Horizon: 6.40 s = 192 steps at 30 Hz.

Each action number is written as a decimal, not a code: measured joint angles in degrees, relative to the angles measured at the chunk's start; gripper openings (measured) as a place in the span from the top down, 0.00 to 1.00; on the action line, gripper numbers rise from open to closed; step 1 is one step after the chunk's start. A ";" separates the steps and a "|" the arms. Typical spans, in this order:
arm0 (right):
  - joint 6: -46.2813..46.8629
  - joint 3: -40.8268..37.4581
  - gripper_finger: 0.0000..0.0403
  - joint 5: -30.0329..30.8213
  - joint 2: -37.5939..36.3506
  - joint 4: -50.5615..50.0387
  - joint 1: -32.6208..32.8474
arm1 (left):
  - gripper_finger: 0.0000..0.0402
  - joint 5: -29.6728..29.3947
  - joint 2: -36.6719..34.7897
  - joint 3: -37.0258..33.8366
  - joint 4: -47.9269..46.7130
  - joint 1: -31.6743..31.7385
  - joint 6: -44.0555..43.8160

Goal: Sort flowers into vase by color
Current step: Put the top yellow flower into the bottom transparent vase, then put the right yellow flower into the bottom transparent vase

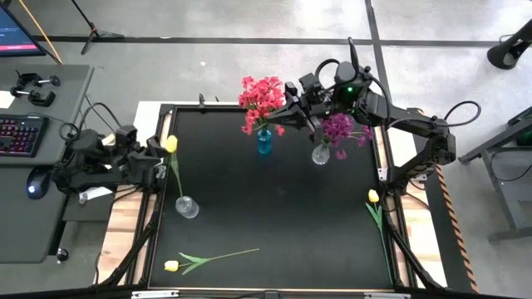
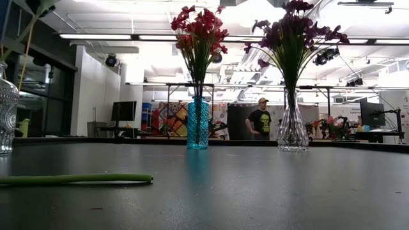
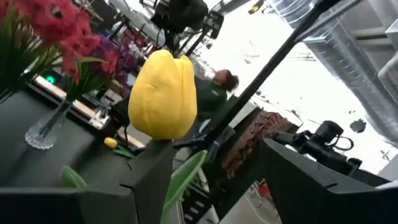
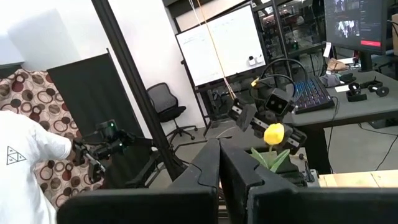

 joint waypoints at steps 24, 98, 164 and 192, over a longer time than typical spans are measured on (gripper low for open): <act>0.00 0.00 1.00 0.07 0.00 -0.02 0.02 | 0.43 18.29 0.01 -0.04 -17.25 0.02 -19.43; 6.55 0.11 1.00 0.59 -14.79 -43.14 3.90 | 0.47 5.50 56.53 21.57 18.18 41.00 20.37; 73.31 -63.78 0.38 13.62 -7.28 -47.68 36.74 | 0.47 5.37 54.70 19.30 11.29 41.18 19.34; 75.77 -57.24 0.38 10.53 -7.45 -52.52 43.70 | 0.47 5.35 54.70 19.30 10.96 41.18 19.39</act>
